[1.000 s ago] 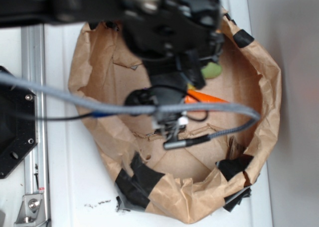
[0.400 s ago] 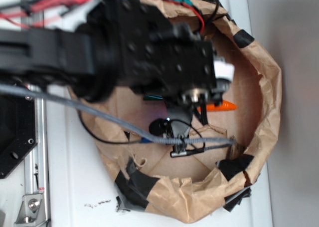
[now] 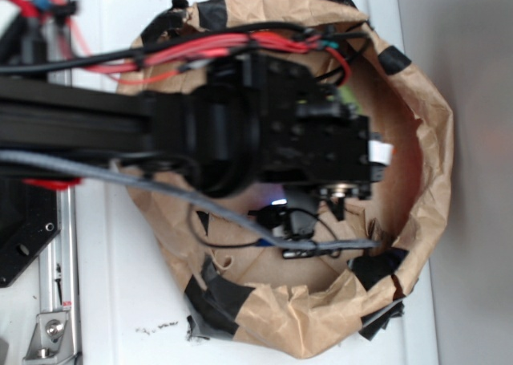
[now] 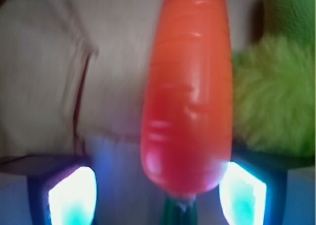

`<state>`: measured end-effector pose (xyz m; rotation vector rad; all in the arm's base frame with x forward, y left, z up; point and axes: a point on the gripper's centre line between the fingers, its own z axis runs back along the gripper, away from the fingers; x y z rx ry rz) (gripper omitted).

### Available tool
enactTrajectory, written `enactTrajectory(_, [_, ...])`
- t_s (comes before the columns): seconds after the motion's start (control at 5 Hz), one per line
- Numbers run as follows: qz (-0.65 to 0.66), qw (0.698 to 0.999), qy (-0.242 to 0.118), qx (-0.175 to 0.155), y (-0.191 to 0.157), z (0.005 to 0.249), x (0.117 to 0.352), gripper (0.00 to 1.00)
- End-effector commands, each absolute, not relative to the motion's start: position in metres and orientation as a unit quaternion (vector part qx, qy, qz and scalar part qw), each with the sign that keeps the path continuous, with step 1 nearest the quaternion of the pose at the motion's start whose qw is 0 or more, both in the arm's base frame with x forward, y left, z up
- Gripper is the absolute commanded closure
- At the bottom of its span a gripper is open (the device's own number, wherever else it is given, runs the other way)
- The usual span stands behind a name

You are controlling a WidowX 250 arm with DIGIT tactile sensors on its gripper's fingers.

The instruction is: Grab the carrot.

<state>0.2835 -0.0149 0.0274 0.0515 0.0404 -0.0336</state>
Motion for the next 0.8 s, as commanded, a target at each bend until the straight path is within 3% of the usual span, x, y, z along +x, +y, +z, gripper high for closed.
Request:
enactTrajectory(0.0, [-0.026,0.999,-0.001,0.046,-0.005,0.034,0.31,0.0])
enactTrajectory(0.2, [-0.019,0.999,-0.01,0.044,0.003,0.043,0.309,0.0])
enactTrajectory(0.4, [-0.032,0.999,-0.018,0.038,0.0,0.037,0.309,0.0])
enactTrajectory(0.6, [-0.04,0.999,0.013,0.023,-0.008,0.002,0.297,1.0])
